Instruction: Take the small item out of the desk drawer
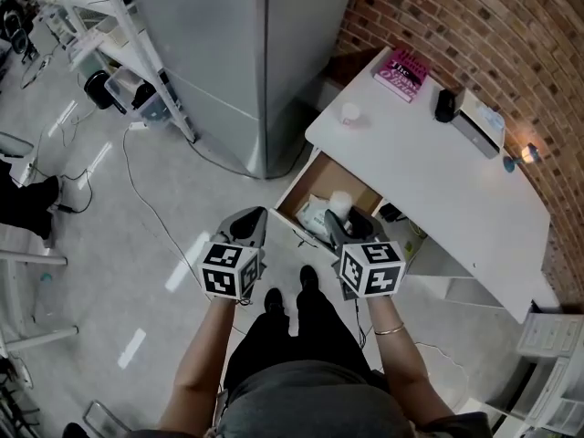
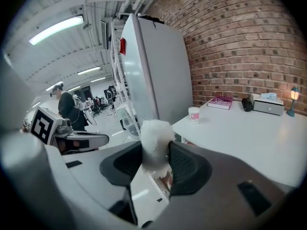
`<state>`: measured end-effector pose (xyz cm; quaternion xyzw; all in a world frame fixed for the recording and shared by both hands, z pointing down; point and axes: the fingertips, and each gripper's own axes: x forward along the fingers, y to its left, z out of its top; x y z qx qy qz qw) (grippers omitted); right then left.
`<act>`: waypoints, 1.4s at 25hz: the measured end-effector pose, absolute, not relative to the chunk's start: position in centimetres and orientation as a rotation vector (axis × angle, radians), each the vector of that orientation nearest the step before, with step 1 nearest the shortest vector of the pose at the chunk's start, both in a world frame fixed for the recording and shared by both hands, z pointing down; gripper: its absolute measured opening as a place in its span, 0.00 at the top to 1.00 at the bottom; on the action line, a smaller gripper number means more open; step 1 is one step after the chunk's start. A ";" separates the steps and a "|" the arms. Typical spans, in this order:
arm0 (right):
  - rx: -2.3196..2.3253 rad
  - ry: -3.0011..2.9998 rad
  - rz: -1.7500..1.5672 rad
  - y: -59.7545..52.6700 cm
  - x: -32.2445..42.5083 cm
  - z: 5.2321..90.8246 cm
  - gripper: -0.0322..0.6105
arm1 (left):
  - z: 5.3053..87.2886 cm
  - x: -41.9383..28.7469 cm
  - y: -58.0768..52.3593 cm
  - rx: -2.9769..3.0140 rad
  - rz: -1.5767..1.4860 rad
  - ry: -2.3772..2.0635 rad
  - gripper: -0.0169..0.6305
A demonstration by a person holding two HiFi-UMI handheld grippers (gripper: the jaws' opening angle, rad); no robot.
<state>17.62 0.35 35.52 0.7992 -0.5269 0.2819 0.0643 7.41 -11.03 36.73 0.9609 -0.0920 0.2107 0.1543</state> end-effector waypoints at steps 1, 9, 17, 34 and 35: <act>2.432 -1.585 0.848 0.6 17.6 35.3 0.68 | 36.6 7.4 -11.0 2.757 0.604 -0.257 0.94; 2.525 -1.571 0.793 2.3 17.7 33.8 0.68 | 36.1 7.7 -10.0 2.772 0.584 -0.213 0.94; 2.575 -1.562 0.723 2.8 17.5 32.7 0.68 | 35.8 7.3 -9.5 2.780 0.578 -0.208 0.94; 2.637 -1.509 0.725 5.0 17.5 32.5 0.69 | 35.0 7.0 -8.8 2.804 0.559 -0.198 0.94; 2.641 -1.503 0.725 5.1 17.5 32.5 0.69 | 35.0 7.0 -8.7 2.807 0.558 -0.198 0.94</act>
